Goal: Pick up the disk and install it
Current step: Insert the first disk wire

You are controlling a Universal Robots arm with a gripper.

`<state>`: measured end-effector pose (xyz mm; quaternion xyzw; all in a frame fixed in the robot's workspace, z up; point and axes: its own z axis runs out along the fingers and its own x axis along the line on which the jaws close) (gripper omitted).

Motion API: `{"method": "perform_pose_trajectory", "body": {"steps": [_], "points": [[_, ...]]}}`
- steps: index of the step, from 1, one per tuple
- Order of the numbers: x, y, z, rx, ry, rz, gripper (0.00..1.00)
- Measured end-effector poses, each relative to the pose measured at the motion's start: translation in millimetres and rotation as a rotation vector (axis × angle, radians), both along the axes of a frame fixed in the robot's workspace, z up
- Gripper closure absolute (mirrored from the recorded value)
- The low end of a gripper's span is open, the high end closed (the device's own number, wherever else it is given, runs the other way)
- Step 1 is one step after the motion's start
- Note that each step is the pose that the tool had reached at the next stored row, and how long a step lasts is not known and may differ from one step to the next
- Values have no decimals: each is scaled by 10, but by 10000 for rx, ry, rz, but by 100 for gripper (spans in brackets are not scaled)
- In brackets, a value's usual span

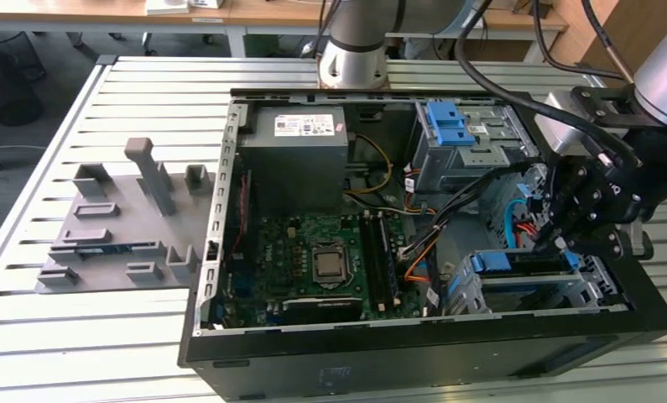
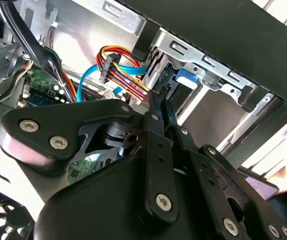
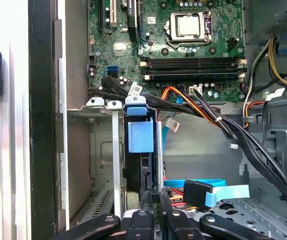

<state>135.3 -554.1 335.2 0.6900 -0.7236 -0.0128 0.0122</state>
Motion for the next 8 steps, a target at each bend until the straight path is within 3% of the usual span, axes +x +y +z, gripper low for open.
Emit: {"method": "perform_pose_trajectory", "body": {"steps": [8], "points": [[4,-18,-2,-1,21,-68,84]]}}
